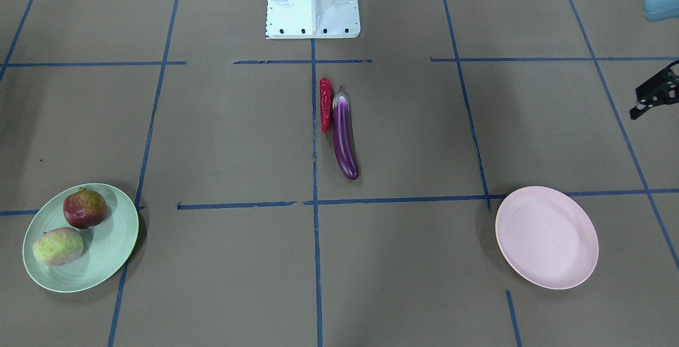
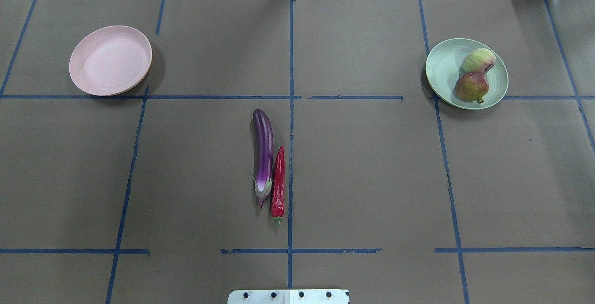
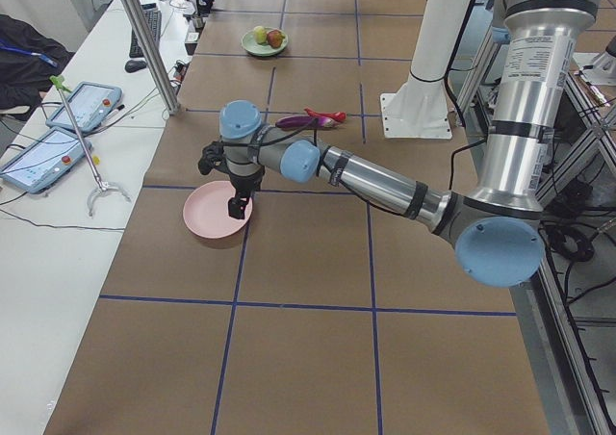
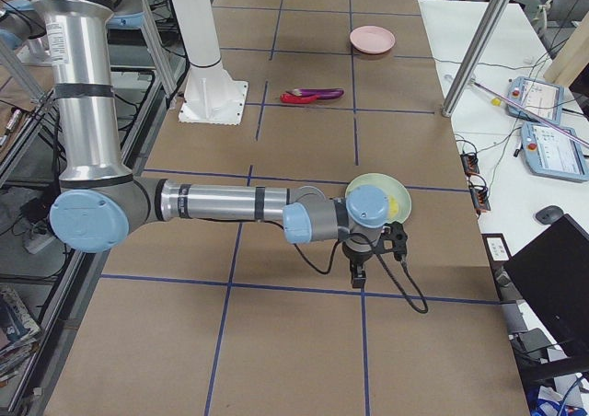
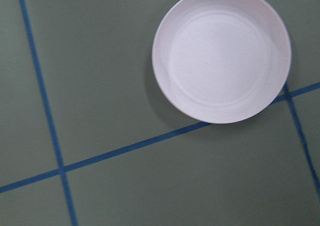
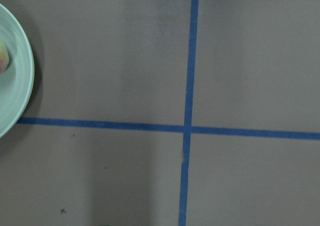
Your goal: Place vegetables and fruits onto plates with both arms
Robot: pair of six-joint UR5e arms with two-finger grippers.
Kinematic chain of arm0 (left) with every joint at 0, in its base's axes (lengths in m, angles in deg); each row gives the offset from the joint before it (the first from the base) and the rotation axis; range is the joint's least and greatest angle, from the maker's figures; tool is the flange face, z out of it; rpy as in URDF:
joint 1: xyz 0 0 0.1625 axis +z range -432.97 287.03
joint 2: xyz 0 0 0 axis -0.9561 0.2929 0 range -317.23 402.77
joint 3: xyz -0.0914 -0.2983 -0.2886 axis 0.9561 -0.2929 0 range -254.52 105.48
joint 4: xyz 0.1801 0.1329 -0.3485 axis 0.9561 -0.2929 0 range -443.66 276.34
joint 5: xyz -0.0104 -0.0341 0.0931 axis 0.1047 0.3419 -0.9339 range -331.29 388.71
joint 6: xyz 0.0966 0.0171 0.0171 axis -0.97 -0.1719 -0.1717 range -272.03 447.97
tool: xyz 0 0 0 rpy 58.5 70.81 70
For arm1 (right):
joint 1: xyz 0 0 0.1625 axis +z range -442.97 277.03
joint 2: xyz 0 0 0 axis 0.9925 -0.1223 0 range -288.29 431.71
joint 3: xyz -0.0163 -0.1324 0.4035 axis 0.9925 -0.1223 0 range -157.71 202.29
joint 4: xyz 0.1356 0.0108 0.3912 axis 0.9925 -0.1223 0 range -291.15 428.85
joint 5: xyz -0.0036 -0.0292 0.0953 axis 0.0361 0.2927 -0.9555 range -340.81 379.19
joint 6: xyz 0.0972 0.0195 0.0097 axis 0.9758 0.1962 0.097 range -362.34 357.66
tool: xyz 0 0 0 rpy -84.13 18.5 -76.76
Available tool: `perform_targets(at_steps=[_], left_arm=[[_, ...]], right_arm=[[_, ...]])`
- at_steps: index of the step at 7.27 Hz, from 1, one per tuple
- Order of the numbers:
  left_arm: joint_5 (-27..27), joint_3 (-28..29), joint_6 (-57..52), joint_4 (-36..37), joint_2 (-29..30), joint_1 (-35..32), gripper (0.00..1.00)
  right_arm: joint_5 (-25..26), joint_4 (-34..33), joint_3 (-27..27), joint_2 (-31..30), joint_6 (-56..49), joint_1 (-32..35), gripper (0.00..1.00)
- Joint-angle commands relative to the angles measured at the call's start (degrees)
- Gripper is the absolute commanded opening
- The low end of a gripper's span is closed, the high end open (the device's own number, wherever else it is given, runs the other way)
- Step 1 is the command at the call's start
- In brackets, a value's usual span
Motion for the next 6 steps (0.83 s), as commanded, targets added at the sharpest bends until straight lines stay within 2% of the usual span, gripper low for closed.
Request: perform_targets(at_steps=[1,2,3,5,6], left_arm=[[-0.6,-0.1,14.3,0.0,7.5,14.4,1.00],[-5.0,0.7,25.0,0.0,12.0,20.8,1.00],[-11.6,1.1,33.9,0.7,16.6,27.8,1.00],[-19.5,7.0,47.9,0.5,25.5,37.2,1.00],[-23.0,8.2,52.6,0.0,27.4,40.5,1.00]], right_arm=[[0.1,0.1,4.1,-4.0,0.4,0.7,1.00],[0.1,0.1,4.1,-4.0,0.4,0.7,1.00],[0.1,0.2,4.1,-4.0,0.5,0.7,1.00],[0.1,0.2,4.1,-4.0,0.5,0.7,1.00],[0.1,0.2,4.1,-4.0,0.5,0.7,1.00]])
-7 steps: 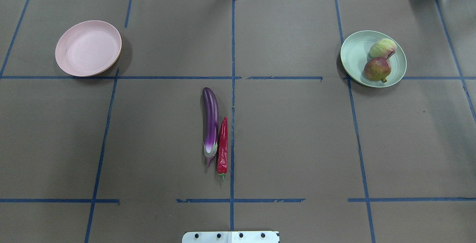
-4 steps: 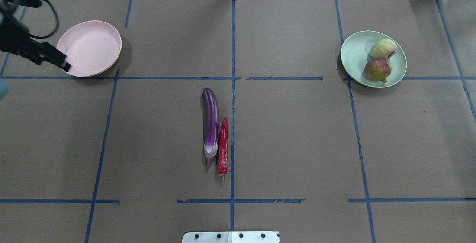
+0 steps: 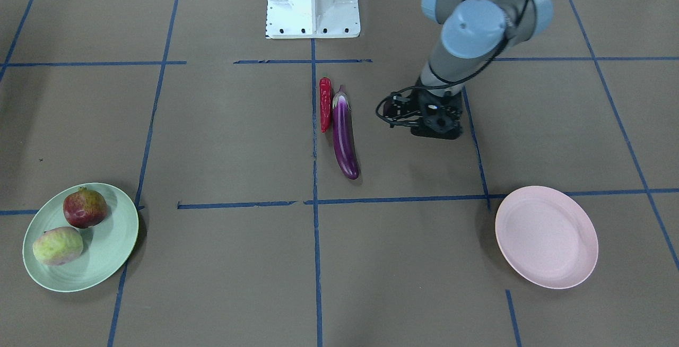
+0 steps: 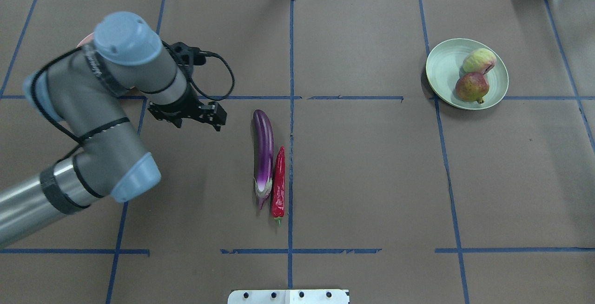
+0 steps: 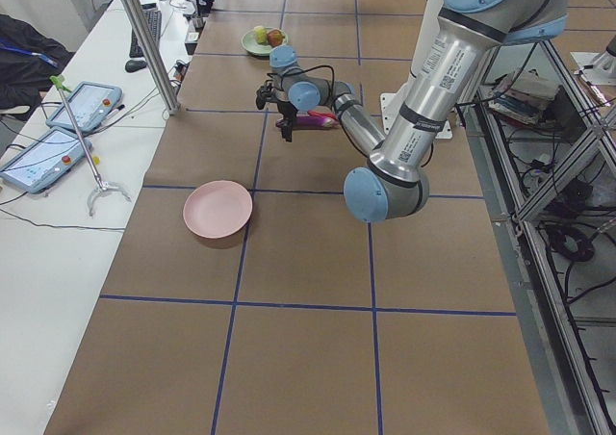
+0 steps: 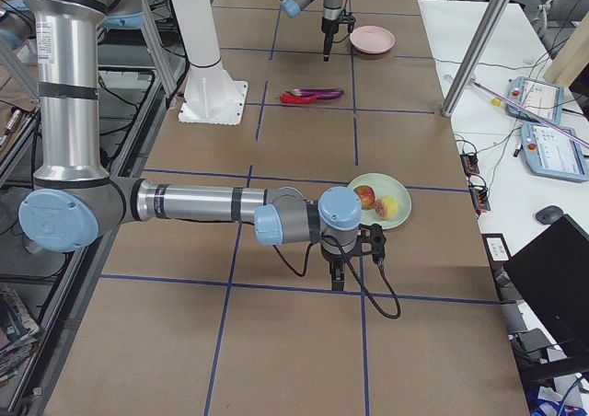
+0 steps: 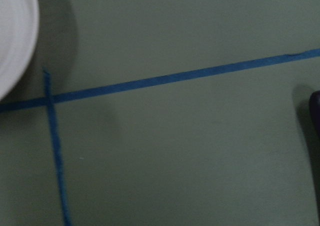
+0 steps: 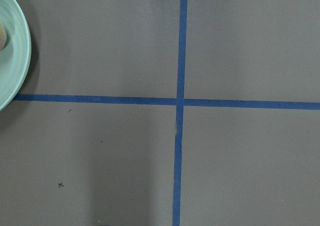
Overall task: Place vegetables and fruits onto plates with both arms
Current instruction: 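Move the left gripper down over the purple eggplant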
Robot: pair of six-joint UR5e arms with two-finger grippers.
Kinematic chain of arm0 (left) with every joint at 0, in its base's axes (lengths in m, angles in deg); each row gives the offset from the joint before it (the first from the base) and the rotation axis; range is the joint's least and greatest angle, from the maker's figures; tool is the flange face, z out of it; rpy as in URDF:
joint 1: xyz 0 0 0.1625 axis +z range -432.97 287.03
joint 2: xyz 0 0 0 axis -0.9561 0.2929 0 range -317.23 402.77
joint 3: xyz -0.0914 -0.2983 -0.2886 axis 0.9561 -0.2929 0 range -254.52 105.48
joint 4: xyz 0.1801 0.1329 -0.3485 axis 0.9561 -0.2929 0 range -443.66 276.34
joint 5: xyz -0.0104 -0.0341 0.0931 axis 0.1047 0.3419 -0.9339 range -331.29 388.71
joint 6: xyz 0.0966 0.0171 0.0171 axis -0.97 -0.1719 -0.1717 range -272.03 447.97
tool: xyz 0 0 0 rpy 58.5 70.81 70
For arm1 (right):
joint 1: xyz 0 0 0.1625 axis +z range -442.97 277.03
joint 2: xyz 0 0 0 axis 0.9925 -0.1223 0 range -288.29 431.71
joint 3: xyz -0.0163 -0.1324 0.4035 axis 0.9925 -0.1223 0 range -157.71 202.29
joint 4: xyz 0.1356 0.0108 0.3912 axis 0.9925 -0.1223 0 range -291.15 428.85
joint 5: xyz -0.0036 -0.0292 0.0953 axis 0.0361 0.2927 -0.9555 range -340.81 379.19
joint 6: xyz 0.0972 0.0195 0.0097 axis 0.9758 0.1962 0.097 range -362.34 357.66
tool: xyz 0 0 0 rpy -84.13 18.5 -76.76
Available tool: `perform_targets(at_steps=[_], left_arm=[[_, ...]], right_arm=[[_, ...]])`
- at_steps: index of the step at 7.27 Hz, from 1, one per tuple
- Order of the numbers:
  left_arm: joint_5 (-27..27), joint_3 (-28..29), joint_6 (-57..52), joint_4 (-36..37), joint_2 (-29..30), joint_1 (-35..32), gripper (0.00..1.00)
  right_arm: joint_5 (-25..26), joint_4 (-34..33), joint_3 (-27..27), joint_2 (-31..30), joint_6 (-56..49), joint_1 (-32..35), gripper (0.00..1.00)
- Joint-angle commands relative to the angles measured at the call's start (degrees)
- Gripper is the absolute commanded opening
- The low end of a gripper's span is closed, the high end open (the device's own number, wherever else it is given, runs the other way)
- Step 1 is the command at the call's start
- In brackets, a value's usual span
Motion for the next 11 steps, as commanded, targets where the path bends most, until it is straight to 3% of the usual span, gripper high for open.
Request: perform_targets(at_steps=[1,5,6,7,8,9,10,11], left_arm=[[-5.6,5.3,11.6,-0.6,6.7,5.3,1.00],[-9.2,19.8,23.3,-5.7,14.9,5.7,0.92],[-9.2,20.9,23.3,-5.8,15.3,5.9,0.84],[-9.2,20.9,23.4,-5.8,15.4,5.9,0.65],[-9.2,21.0,23.3,-5.7,15.0,6.2,0.58],[-9.2,21.0,23.4,-5.7,15.0,6.4,0.41],[-9.2,21.0,23.4,-5.6,15.0,6.4,0.12],[-9.3,20.7,22.8,-5.4,14.8,6.0,0.00]], right_arm=[[0.0,0.1,0.0,0.0,0.0,-0.1,1.00],[-0.1,0.2,-0.1,-0.1,0.0,0.0,1.00],[-0.1,0.2,0.0,-0.1,0.0,0.0,1.00],[-0.1,0.2,0.0,-0.1,0.0,-0.1,1.00],[-0.1,0.2,0.0,-0.1,0.0,0.0,1.00],[-0.1,0.2,0.0,-0.1,0.0,-0.1,1.00],[-0.2,0.2,0.0,-0.1,0.0,0.0,1.00],[-0.4,0.3,0.0,-0.1,0.0,-0.1,1.00]])
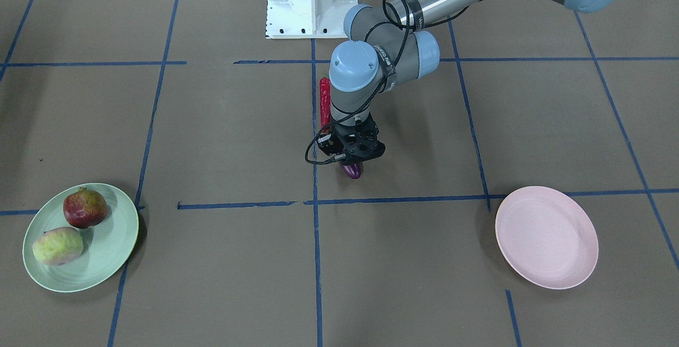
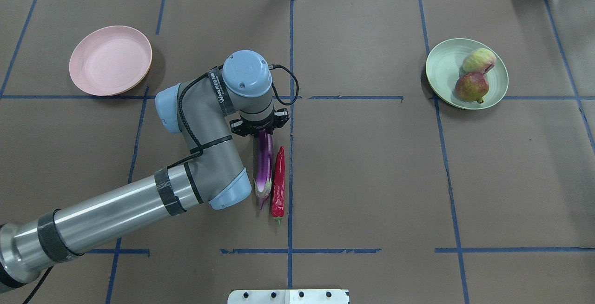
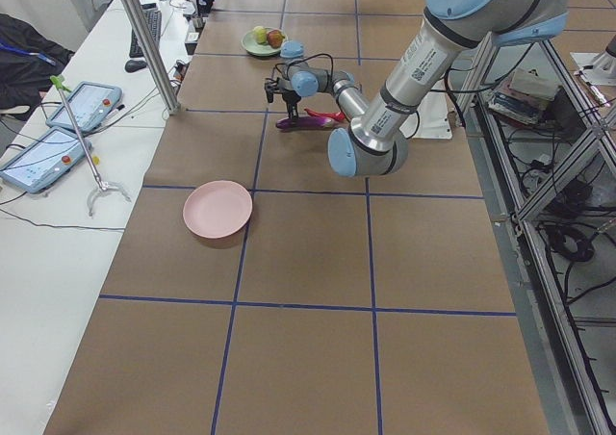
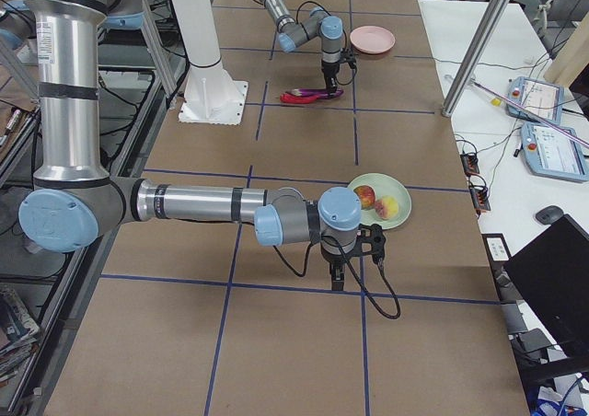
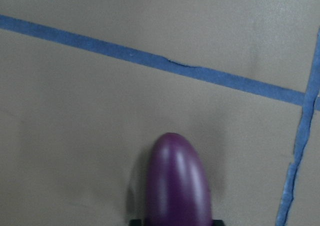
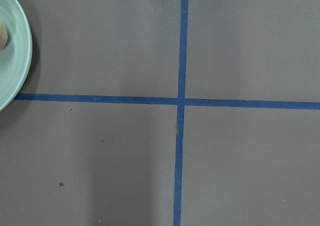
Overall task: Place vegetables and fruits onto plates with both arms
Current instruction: 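Grasp the purple eggplant with the left gripper and lift it, then carry the eggplant to the pink plate and release it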
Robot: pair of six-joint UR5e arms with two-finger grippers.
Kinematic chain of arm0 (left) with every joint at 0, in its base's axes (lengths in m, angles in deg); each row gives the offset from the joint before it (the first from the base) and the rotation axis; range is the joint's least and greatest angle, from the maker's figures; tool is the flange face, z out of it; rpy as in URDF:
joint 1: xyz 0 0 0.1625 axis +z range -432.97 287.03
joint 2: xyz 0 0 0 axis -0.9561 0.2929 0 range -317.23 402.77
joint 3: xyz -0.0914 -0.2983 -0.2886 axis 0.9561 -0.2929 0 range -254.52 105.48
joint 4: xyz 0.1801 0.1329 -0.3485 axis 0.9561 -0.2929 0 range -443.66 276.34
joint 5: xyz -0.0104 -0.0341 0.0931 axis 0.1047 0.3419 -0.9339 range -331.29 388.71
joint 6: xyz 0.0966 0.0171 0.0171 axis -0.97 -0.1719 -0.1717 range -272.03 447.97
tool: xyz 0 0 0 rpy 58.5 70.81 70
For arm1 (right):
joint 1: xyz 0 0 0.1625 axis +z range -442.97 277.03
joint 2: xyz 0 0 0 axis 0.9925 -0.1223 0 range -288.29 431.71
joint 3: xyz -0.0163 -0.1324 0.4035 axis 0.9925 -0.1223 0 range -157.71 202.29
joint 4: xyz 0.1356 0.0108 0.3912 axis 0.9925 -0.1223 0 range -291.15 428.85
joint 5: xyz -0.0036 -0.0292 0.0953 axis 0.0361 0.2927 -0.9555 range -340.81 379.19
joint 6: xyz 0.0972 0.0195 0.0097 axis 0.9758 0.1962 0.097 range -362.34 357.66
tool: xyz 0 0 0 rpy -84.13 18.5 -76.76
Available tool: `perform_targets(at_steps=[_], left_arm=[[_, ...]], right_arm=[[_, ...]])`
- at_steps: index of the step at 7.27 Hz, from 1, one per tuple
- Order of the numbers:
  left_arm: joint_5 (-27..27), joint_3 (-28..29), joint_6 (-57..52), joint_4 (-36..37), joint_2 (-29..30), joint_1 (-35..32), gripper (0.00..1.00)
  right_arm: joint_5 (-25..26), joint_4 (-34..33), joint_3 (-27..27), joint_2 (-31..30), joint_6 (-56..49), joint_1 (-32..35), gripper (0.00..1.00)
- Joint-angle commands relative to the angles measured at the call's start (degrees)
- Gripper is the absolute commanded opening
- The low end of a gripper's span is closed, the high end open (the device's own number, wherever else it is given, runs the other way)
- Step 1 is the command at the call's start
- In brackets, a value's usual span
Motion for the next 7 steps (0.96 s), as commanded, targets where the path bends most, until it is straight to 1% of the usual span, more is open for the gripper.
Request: perform_targets(at_steps=[1,2,3,4,5,6,7], left_arm=[[0.3,-0.9,-1.9,0.3,-0.2,-3.1,0.00],[0.5,-1.7,-7.6,0.6,-1.4,-6.9,0.00],[2.4,-1.6,-14.6,0.2,-3.9,-12.6,0.00],[6.6,-1.2,-24.0,0.2,-5.8,-19.0,0.00],[8.7,2.1,-33.2,0.1,-7.1,-24.4,0.00],[8.7,7.9,-40.6,-0.1,-7.2,-27.7,0.00],[8.7,13.3,-45.4,-4.1,-7.3,-29.4,0.00]], right_arm=[[-0.3,0.1,0.0,0.0,0.1,0.0,1.00],[-0.3,0.1,0.0,0.0,0.1,0.0,1.00],[-0.3,0.1,0.0,0.0,0.1,0.0,1.00],[-0.3,0.2,-0.1,0.0,0.1,0.0,1.00],[-0.3,0.1,-0.1,0.0,0.1,0.0,1.00],[-0.3,0.2,-0.1,0.0,0.1,0.0,1.00],[-0.3,0.2,-0.2,0.0,0.1,-0.1,1.00]])
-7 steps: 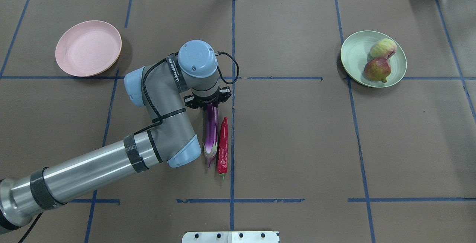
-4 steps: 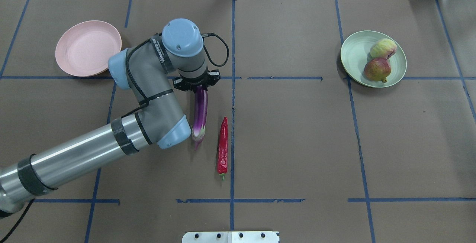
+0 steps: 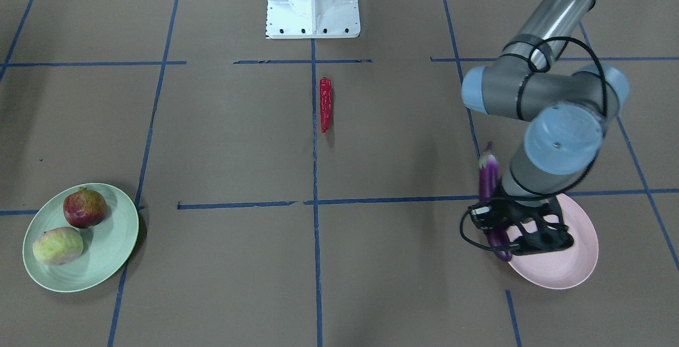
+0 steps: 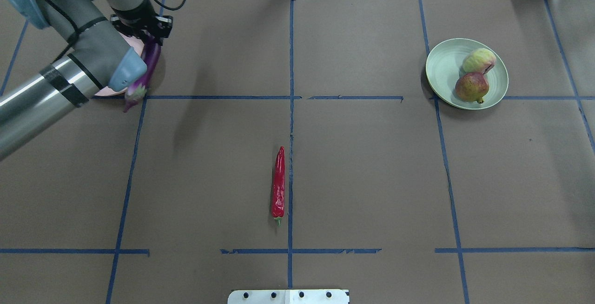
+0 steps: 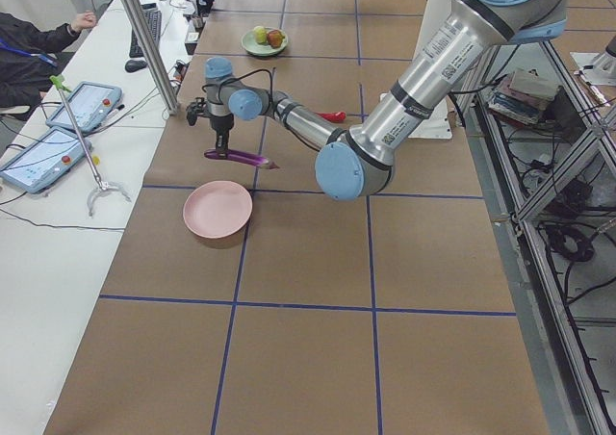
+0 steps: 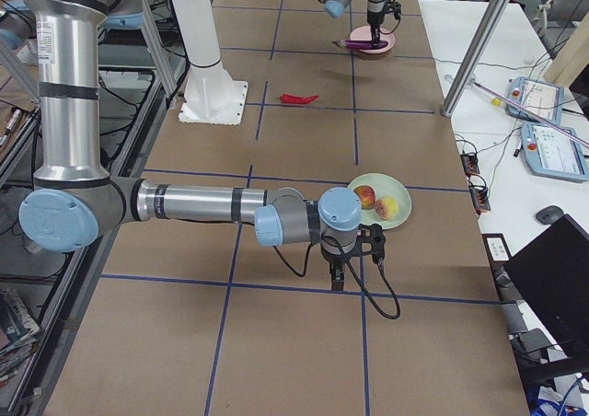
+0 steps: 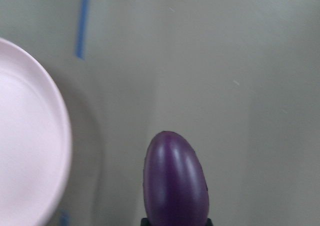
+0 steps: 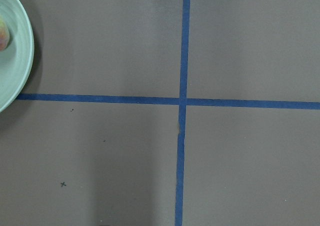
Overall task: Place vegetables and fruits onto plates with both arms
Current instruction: 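Carry the eggplant to the pink plate and release it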
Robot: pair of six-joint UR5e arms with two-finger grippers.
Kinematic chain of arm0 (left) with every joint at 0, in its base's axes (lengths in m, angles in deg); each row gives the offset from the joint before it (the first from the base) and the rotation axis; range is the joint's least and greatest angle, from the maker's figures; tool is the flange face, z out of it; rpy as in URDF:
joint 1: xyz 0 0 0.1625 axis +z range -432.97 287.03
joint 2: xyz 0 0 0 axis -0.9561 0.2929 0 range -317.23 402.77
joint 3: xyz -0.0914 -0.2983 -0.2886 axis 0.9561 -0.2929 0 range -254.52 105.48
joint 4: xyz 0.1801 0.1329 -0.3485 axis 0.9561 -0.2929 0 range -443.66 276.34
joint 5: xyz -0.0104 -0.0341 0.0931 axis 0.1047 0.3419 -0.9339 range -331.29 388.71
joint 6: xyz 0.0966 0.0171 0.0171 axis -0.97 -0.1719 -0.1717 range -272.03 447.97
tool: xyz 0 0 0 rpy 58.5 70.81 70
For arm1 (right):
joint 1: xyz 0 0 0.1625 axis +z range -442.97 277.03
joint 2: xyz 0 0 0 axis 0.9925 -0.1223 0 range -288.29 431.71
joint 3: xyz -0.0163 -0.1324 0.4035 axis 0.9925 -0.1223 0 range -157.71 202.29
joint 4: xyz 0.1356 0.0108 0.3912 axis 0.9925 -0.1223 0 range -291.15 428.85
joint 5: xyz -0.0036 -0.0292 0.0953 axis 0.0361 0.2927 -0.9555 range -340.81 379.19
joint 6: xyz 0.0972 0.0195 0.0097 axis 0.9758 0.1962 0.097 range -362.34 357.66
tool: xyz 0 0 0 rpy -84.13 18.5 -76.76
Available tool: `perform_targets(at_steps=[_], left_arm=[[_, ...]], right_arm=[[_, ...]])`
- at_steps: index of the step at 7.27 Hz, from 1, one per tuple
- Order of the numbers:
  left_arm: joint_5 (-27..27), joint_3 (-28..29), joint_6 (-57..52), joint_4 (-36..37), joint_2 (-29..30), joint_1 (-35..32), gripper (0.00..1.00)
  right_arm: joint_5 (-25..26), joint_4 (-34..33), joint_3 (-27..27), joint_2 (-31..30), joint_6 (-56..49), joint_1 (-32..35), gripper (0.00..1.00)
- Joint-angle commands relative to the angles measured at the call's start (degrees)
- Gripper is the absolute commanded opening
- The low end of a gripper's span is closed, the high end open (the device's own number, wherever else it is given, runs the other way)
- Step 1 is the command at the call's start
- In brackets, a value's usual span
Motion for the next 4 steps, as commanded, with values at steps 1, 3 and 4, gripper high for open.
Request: perform_targets(at_steps=[1,3,4], left_arm=[[0.3,9.9,-7.8,-9.1,-2.4,-3.4,0.10],[0.5,10.6,-8.0,-11.5,-3.2,-3.4,1.00],[1.9,9.6,-8.0,-10.9,-3.0,-3.4,1.00]], right_arm=[[-0.1,0.0,-0.1,0.0,0.0,-0.1,1.00],[-0.1,0.1,-0.1,0.0,0.0,-0.1,1.00],[-0.1,0.1,-0.1,0.0,0.0,-0.1,1.00]])
